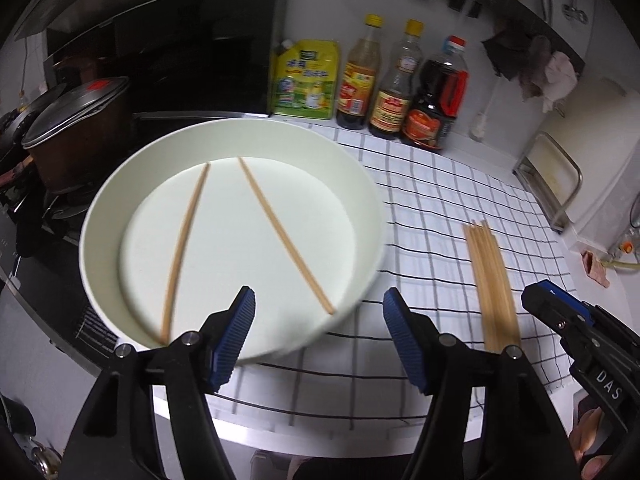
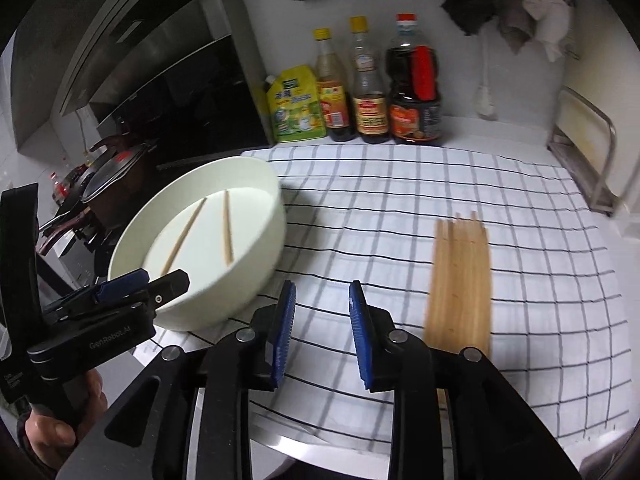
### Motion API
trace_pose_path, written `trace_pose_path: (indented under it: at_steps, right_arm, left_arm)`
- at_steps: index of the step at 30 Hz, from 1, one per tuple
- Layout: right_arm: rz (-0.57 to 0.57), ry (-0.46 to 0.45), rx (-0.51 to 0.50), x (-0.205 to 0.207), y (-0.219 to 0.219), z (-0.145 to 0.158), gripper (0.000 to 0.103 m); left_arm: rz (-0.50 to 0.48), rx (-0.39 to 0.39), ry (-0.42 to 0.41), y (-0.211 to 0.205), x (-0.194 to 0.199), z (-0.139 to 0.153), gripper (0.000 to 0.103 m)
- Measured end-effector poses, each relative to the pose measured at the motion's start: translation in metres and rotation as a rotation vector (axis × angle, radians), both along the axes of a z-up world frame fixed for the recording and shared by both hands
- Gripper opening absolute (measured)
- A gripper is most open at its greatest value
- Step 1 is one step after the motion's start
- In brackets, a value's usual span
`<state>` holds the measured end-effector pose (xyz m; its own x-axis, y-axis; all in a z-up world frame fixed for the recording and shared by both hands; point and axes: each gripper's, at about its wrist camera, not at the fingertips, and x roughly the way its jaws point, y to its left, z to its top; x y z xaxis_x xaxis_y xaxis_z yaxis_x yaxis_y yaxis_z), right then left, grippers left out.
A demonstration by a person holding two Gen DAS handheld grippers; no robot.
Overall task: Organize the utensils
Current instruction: 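Withdraw both open tools from the basin back to the chopstick bundle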
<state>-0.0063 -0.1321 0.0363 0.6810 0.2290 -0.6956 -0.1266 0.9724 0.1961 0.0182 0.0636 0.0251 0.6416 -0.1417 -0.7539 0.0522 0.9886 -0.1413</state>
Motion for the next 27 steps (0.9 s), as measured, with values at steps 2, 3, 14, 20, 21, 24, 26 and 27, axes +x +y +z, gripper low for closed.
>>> trace_pose_path:
  at_steps: [2,3,14,20,21,24,26,27]
  right_arm:
    - [-0.031,-0.001,-0.012,-0.007,-0.015,-0.003,0.030]
    - [-0.044,0.000,-0.017,-0.009,-0.022,-0.004,0.032]
    - [-0.192,0.053,-0.071,-0.019,-0.095,-0.036,0.040]
    - [-0.206,0.094,-0.097,-0.004,-0.113,-0.060,0.046]
    - [-0.205,0.098,-0.102,-0.002,-0.114,-0.063,0.046]
    - [-0.201,0.121,-0.114,0.008,-0.117,-0.075,0.047]
    - [-0.203,0.140,-0.123,0.017,-0.117,-0.085,0.047]
    - [-0.201,0.145,-0.129,0.020,-0.117,-0.088,0.047]
  left_arm:
    - [-0.027,-0.001,0.000,-0.014,-0.003,0.000,0.066]
    - [-0.043,-0.002,0.000,-0.022,-0.004,-0.001,0.067]
    - [-0.178,-0.004,0.022,-0.102,-0.005,-0.016,0.076]
    - [-0.189,0.019,0.066,-0.127,0.010,-0.037,0.080]
    - [-0.188,0.023,0.071,-0.129,0.012,-0.040,0.081]
    - [-0.176,0.036,0.086,-0.134,0.021,-0.052,0.082]
    - [-0.171,0.039,0.100,-0.137,0.028,-0.058,0.082]
    - [-0.168,0.043,0.105,-0.138,0.031,-0.061,0.082]
